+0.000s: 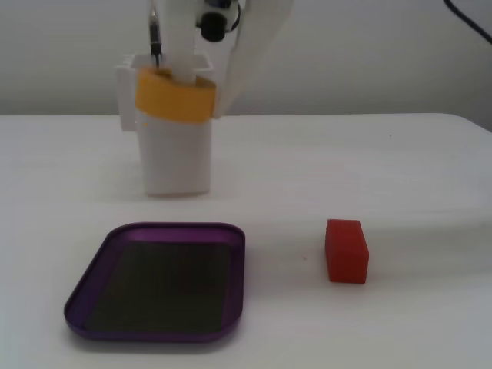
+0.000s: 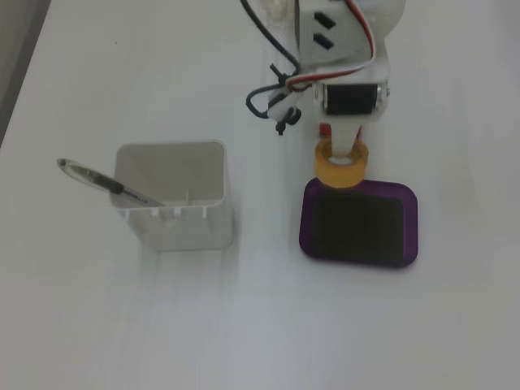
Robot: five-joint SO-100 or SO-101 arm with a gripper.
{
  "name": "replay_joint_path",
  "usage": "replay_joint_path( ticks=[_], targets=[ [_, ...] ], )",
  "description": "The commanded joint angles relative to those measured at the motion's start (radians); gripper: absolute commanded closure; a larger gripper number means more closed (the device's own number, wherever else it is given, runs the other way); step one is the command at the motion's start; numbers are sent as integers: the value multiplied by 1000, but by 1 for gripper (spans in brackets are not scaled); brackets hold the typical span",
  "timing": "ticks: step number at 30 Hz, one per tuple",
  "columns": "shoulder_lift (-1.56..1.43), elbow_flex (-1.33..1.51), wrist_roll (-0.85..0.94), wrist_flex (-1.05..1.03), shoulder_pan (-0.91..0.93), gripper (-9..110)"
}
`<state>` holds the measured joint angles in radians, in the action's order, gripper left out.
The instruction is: Remove the yellow tape from the box.
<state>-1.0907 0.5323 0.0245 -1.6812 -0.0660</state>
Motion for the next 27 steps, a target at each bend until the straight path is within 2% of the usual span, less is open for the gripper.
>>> replay_joint_path(
  ticks=[1, 10, 21, 27],
  targets=[
    [-95, 41, 14, -26, 21, 102],
    [-380, 557, 117, 61, 66, 102],
    [-747, 1385, 225, 581, 156, 102],
    [-796, 1586, 291, 726, 207, 102]
  ],
)
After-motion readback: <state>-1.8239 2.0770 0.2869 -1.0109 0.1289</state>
